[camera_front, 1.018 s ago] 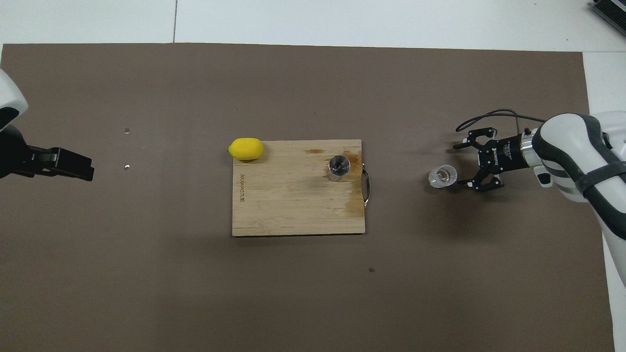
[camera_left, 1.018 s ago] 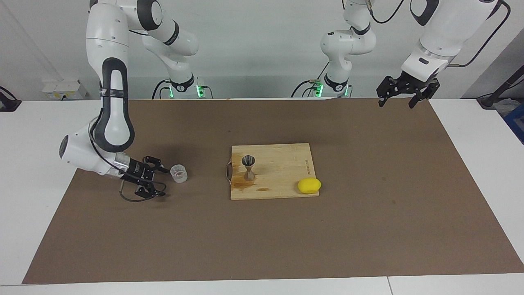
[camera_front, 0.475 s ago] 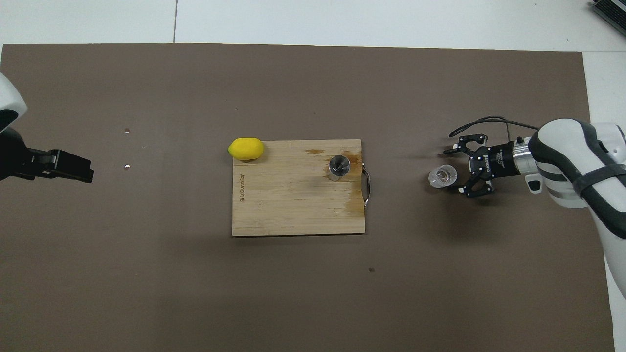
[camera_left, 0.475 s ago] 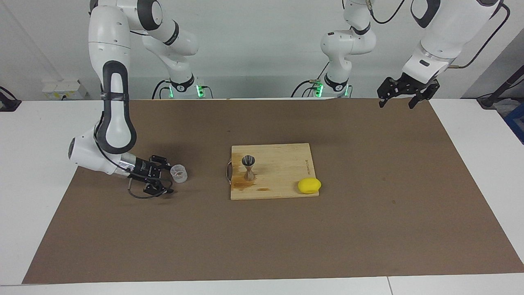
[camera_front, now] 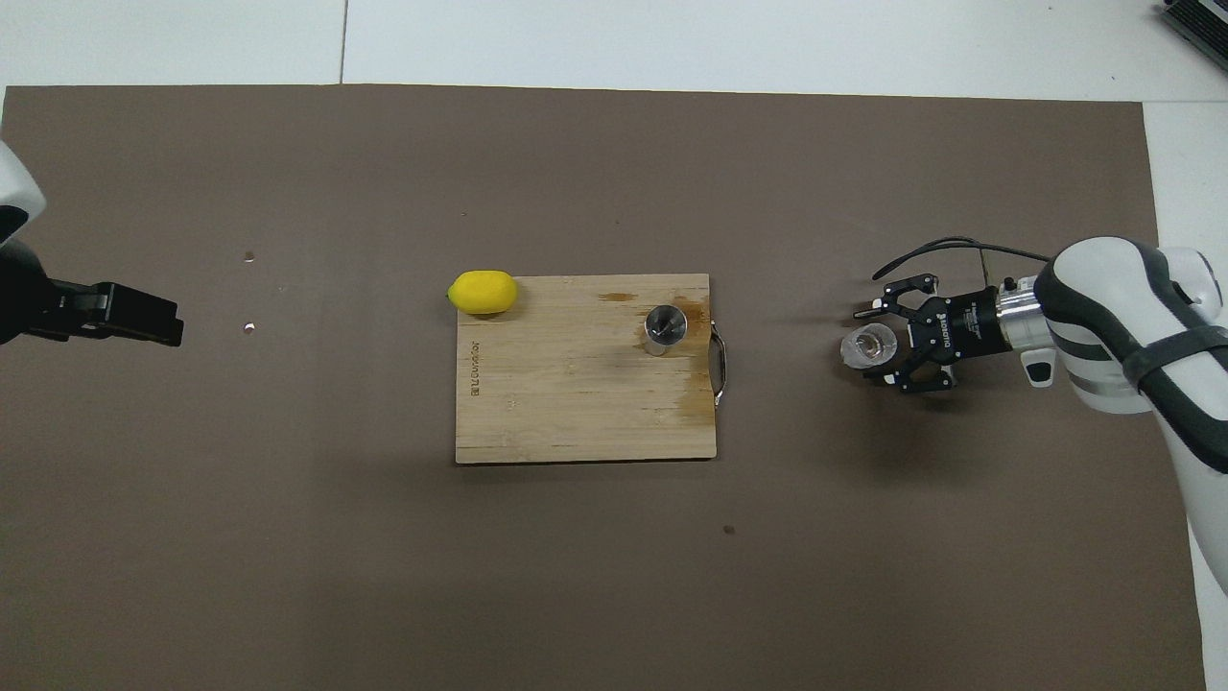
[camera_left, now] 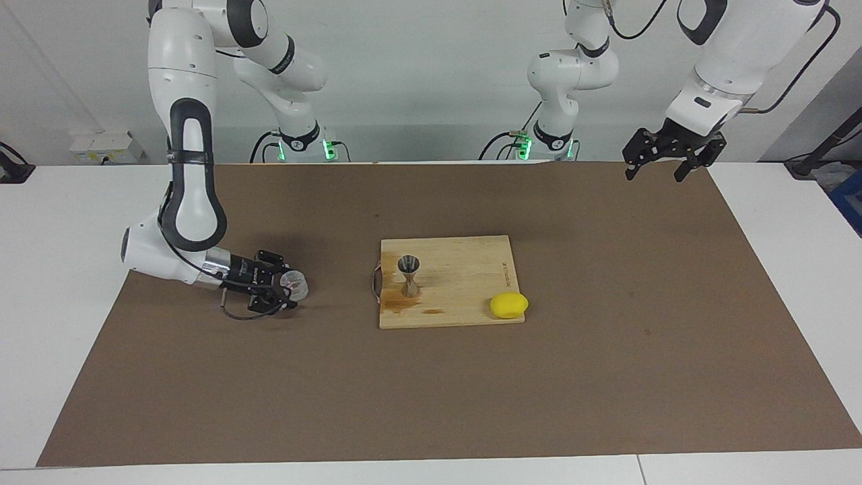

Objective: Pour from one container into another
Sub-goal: 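Close the right gripper on the glass cup and lift it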

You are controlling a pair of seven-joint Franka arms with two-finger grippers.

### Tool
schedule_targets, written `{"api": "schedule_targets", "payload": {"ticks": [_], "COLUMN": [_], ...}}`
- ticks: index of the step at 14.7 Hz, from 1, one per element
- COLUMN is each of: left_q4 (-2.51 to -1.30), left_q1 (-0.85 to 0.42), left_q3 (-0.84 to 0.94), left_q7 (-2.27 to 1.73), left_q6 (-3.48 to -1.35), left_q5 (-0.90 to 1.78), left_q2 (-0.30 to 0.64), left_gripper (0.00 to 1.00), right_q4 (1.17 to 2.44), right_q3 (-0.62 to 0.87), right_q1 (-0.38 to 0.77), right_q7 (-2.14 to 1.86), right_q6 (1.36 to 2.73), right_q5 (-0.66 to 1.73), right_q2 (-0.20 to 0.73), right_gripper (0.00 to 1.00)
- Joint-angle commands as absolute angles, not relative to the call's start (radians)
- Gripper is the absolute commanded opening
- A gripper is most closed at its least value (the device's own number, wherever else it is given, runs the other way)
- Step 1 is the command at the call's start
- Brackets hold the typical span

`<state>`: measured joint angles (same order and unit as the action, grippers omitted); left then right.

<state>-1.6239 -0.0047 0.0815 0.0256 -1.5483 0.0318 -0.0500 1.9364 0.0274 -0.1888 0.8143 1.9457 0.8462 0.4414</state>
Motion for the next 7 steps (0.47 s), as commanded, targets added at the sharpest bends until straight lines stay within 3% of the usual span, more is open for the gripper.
{"api": "schedule_targets", "payload": {"ticks": [1, 5, 7], "left_q4": [-1.67, -1.666, -1.666], "left_q1": [0.003, 0.002, -0.003], "left_q3": [0.077, 0.075, 0.075], "left_q7": [0.026, 0.026, 0.026], "left_q6": [-1.569, -1.56, -1.56], "left_q5": [0.044, 0.044, 0.044], "left_q2": [-0.081, -0.08, -0.08], "left_gripper": [1.0, 1.0, 1.0], "right_q4": [1.967, 1.965, 1.964], "right_q3": [0.029, 0.032, 0.032], "right_q1": [-0.193, -0.19, -0.17], "right_q7": [0.778, 0.782, 0.796], "right_q6": [1.939, 1.934, 1.936], "right_q5": [0.888, 0.897, 0.899], "right_q2": [0.416, 0.413, 0.396], "right_gripper": [0.55, 0.0, 0.0]}}
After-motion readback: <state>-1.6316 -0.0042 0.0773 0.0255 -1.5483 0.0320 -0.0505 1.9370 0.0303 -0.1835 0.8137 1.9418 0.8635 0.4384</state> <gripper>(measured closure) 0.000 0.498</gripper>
